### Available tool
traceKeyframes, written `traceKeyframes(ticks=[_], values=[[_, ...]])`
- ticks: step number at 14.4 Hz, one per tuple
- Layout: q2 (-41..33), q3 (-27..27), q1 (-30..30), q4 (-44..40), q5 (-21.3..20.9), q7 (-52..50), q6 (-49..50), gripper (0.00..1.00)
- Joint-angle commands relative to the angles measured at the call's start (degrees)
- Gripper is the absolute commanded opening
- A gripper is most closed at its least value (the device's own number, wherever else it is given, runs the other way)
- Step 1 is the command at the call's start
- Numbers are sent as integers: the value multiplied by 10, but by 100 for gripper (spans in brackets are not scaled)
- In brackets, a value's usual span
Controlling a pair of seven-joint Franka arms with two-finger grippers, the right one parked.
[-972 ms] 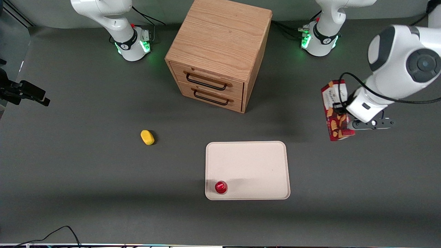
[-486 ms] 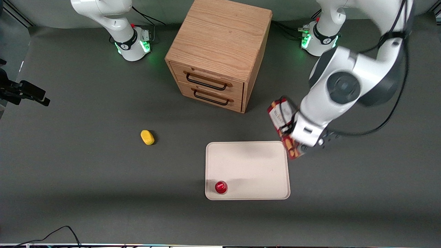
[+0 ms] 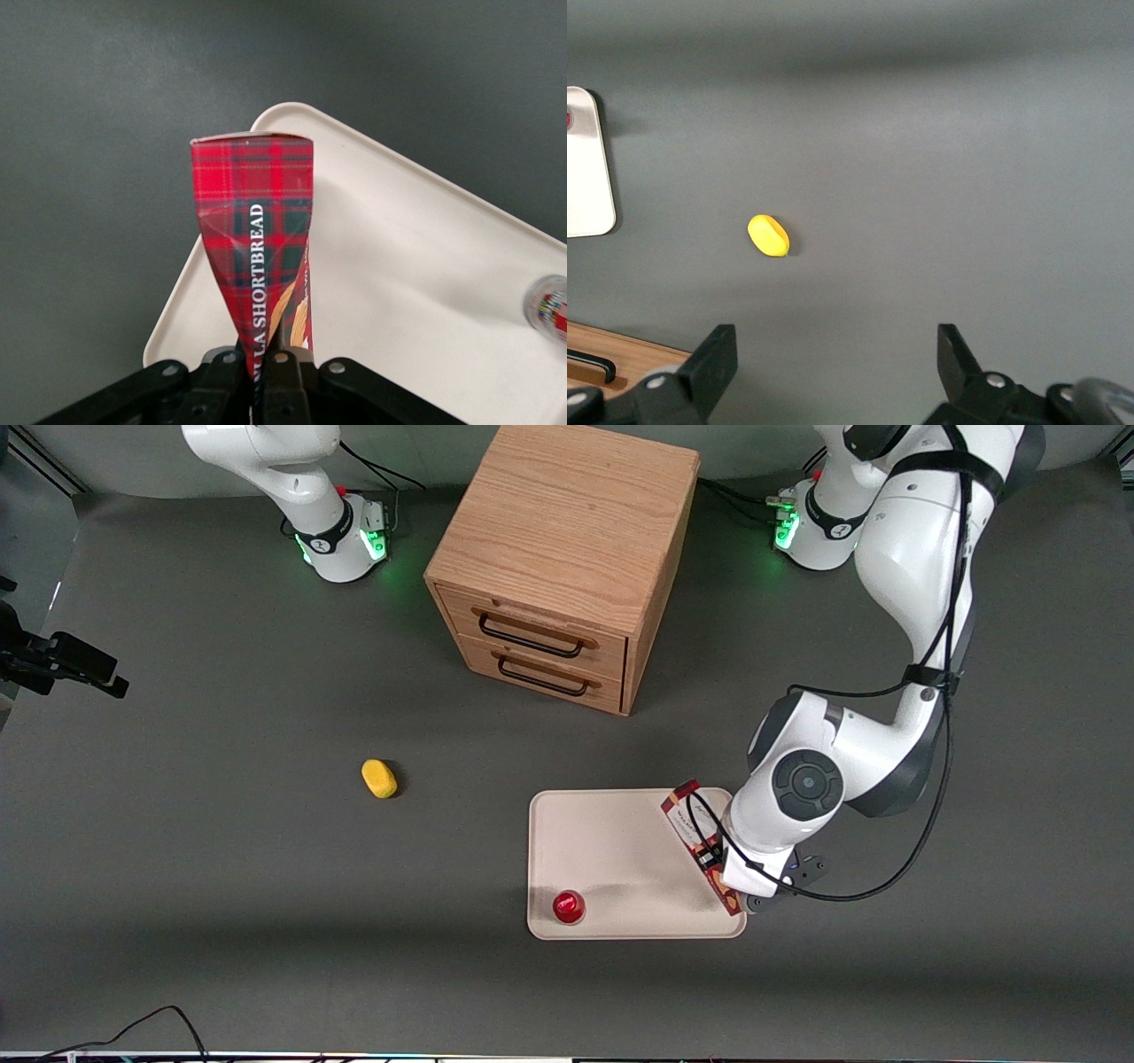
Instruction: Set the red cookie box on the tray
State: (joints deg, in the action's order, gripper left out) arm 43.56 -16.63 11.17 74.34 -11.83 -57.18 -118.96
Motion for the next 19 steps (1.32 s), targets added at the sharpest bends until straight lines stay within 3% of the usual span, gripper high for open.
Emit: traceKeyframes(ticks=[1, 7, 10, 11, 12, 14, 16, 19], values=[[13, 1, 12, -20, -21, -21, 0, 0], [39, -2, 22, -10, -83, -11, -33, 0], [44, -3, 22, 12, -93, -2, -66, 0], [45, -3, 21, 14, -93, 7, -69, 29], [45, -3, 18, 14, -91, 19, -66, 73], [36, -4, 14, 13, -83, 56, -45, 100], [10, -9, 4, 9, -60, 100, 34, 100], [-89, -14, -21, 14, 32, 228, 175, 100]])
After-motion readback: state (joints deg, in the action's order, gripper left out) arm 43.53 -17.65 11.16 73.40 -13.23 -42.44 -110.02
